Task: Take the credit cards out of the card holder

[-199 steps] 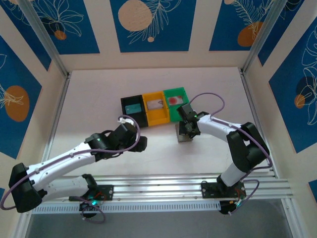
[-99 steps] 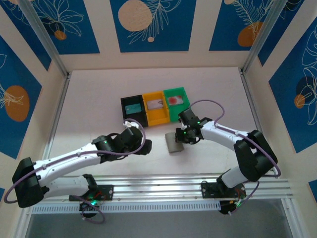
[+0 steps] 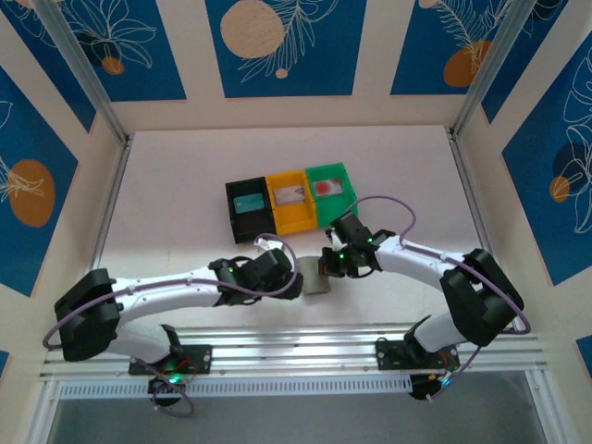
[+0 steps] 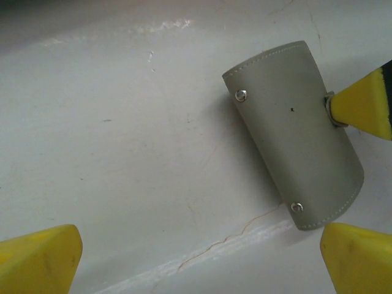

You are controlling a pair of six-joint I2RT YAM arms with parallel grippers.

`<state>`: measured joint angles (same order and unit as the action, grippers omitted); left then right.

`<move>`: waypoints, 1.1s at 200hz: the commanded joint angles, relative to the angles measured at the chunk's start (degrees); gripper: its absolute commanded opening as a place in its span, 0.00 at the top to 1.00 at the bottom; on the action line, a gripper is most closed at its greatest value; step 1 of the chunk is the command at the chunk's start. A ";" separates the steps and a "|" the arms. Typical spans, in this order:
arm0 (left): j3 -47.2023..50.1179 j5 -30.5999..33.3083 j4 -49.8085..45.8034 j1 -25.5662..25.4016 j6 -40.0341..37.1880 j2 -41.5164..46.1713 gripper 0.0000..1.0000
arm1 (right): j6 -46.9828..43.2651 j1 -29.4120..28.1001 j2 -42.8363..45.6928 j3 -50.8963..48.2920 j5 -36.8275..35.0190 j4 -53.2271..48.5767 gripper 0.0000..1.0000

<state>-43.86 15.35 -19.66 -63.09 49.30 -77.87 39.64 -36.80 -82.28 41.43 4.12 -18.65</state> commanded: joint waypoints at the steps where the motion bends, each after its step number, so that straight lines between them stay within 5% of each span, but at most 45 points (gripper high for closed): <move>1: 0.62 -1.49 4.60 -0.50 2.88 -2.67 0.00 | 1.23 -1.16 1.83 -0.47 2.04 0.90 1.00; 111: 3.35 -2.00 9.98 -0.50 7.28 -8.85 0.00 | 0.76 -3.37 4.82 -1.49 -1.83 -0.27 1.00; 145: 5.77 -1.64 11.57 -0.49 8.09 -7.16 0.03 | 2.08 -6.99 2.71 1.61 -8.07 -3.81 0.71; 220: 11.23 -1.47 15.33 -0.46 9.97 -4.67 0.05 | 5.11 -13.60 -7.32 10.42 -18.74 -9.93 0.65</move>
<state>-35.51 14.20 -4.10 -63.13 56.97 -83.64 42.61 -48.42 -86.59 48.53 -10.13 -25.36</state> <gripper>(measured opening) 0.957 0.350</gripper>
